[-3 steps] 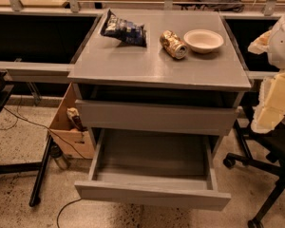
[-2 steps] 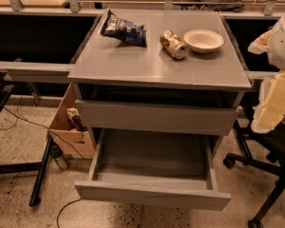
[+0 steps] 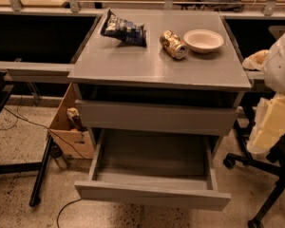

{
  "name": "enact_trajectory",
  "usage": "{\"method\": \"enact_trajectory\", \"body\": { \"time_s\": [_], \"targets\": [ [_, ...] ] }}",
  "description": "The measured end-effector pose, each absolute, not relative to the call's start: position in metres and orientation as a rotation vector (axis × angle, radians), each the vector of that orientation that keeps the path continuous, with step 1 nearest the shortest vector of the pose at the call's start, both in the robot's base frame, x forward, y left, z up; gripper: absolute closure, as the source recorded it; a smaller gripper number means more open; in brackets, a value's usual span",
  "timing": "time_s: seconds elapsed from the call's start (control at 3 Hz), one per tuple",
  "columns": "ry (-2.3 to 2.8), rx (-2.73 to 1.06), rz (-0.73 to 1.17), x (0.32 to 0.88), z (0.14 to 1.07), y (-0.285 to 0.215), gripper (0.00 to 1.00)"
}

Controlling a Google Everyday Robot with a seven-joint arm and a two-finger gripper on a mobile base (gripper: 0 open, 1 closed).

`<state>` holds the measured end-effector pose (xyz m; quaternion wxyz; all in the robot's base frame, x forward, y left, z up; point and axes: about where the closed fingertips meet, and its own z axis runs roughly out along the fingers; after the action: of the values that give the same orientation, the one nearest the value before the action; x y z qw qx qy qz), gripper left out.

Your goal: Close middle drawer

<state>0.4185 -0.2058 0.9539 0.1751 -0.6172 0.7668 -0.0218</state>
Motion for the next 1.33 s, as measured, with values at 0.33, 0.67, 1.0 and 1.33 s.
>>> {"method": "enact_trajectory", "body": {
  "time_s": [0.33, 0.67, 1.0, 1.33],
  "targets": [
    [2.163, -1.746, 0.003, 0.409, 0.914, -0.201, 0.0],
    [2.16, -1.738, 0.078, 0.402, 0.862, -0.193, 0.0],
    [2.162, -1.722, 0.189, 0.395, 0.795, -0.184, 0.19],
    [2.162, -1.694, 0.308, 0.385, 0.731, -0.176, 0.41]
  ]
}}
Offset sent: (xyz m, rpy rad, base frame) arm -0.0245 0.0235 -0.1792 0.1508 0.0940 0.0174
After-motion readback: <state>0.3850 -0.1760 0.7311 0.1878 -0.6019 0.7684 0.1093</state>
